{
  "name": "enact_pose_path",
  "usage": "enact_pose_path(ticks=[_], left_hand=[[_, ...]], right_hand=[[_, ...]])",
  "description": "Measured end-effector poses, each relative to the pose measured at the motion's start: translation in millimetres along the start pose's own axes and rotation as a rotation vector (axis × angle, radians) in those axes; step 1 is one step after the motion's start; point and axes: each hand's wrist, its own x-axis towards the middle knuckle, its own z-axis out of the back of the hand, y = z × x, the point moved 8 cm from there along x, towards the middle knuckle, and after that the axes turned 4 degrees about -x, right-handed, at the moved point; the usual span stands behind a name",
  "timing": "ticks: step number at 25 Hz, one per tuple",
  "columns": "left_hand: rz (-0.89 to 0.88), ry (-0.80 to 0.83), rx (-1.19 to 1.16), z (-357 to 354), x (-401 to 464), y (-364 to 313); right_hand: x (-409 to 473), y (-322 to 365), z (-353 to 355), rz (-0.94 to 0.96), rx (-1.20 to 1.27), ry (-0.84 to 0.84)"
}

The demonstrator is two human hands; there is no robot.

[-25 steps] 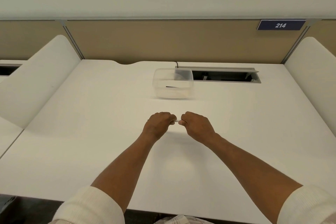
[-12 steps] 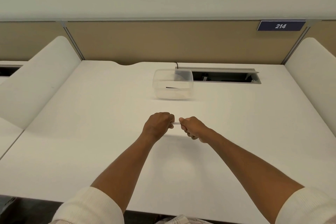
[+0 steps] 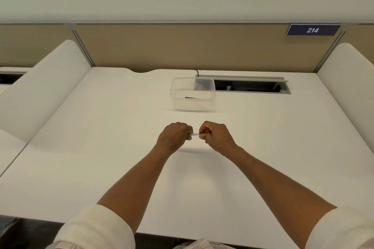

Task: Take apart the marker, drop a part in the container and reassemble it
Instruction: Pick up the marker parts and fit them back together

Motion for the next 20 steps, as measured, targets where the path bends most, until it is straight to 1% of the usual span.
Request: enact_pose_path(ticks=[4, 7, 12, 16, 17, 20], left_hand=[[0.017, -0.016, -0.050, 0.8, -0.8, -2.0], [0.023, -0.017, -0.057, 2.4, -0.7, -4.7], [0.003, -0.034, -0.017, 5.1, -2.5, -7.7], [-0.008, -0.045, 0.024, 4.8, -4.3, -8.6], [-0.006, -0.047, 0.030, 4.5, -4.4, -8.0], [0.003, -0.044, 0.019, 4.1, -4.6, -6.5]], right_hand=[[0.2, 4.5, 2.1, 0.042, -0.183, -0.062], [-0.6, 2.7, -1.1, 0.022, -0.264, -0.045], [-1.3, -1.5, -7.8, -0.014, -0.203, 0.018], [-1.2, -6.4, -16.6, -0.086, -0.102, 0.103], [-1.9, -6.6, -15.5, -0.078, -0.097, 0.096], [-4.6, -5.4, -4.8, 0.002, -0.106, 0.009]])
